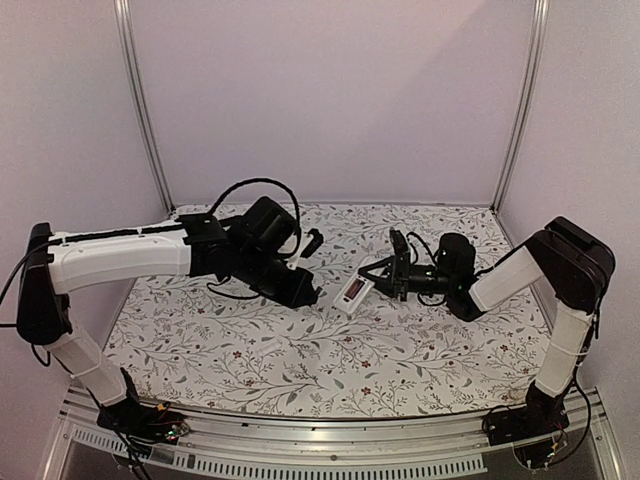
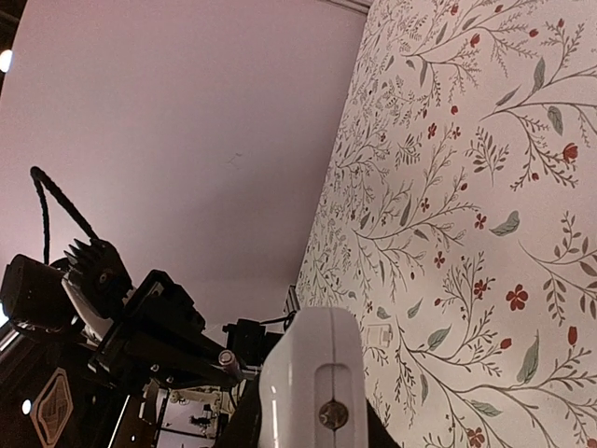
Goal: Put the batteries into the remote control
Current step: Pick up the battery from the center of the board, then place the battery in the battery compartment.
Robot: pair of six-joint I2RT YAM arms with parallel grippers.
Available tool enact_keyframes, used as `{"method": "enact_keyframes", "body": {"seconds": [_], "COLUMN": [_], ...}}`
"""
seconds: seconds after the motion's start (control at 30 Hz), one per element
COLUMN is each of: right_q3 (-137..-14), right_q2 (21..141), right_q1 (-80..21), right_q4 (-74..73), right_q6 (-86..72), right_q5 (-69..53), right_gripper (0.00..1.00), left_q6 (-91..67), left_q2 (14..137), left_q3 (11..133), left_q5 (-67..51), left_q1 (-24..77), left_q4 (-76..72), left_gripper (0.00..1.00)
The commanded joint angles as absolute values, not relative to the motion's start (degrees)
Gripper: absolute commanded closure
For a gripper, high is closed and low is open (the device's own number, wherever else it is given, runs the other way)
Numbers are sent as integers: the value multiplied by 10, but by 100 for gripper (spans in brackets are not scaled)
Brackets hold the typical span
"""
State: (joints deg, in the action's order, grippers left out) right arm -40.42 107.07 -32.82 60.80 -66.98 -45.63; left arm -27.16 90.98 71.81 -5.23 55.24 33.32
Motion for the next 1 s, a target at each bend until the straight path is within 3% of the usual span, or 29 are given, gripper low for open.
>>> {"method": "enact_keyframes", "body": {"seconds": [0.0, 0.2, 0.97], "right_q3": [-407, -419, -418], "right_q2": [1054, 1016, 1028], "right_q1": [-347, -365, -377], "right_q4": [574, 463, 481], "right_q6": [-644, -562, -599], "right_q5": [-456, -436, -411], "right_gripper": [100, 100, 100], "left_q6": [-264, -265, -292], "left_q2": [943, 982, 1108], "left_q3": [764, 810, 936], "left_q5": [-107, -127, -110], "left_q1": [561, 563, 571], "left_q4": [379, 412, 485], "left_gripper": [100, 100, 100]}}
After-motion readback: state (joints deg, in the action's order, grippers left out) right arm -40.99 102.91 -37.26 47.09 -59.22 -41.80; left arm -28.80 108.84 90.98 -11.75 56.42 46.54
